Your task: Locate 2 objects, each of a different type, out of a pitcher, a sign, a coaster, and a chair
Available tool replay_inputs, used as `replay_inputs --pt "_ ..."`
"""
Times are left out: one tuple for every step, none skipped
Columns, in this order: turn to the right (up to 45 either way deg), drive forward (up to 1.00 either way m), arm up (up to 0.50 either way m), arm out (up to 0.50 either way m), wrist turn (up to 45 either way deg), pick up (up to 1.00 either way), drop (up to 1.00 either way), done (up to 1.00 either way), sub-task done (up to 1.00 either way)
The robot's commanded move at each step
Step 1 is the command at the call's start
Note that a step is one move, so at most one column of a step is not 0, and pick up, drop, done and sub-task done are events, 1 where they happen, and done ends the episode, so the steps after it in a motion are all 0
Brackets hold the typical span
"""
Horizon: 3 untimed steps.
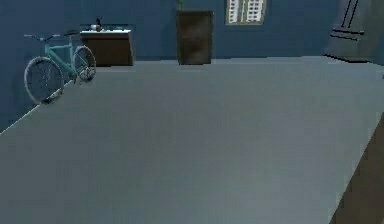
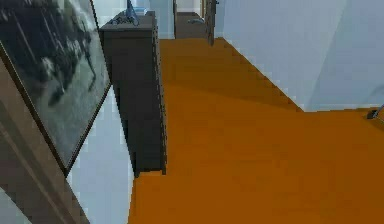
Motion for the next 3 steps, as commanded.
replay_inputs --pt "12.0 0.00 0.00 0.00 0.0 0.00 0.00 0.00 0.00" --pt "0.0 0.05 0.00 0.00 0.0 0.00 0.00 0.00 0.00" --pt "3.0 0.00 0.00 0.00 0.0 0.00 0.00 0.00 0.00"
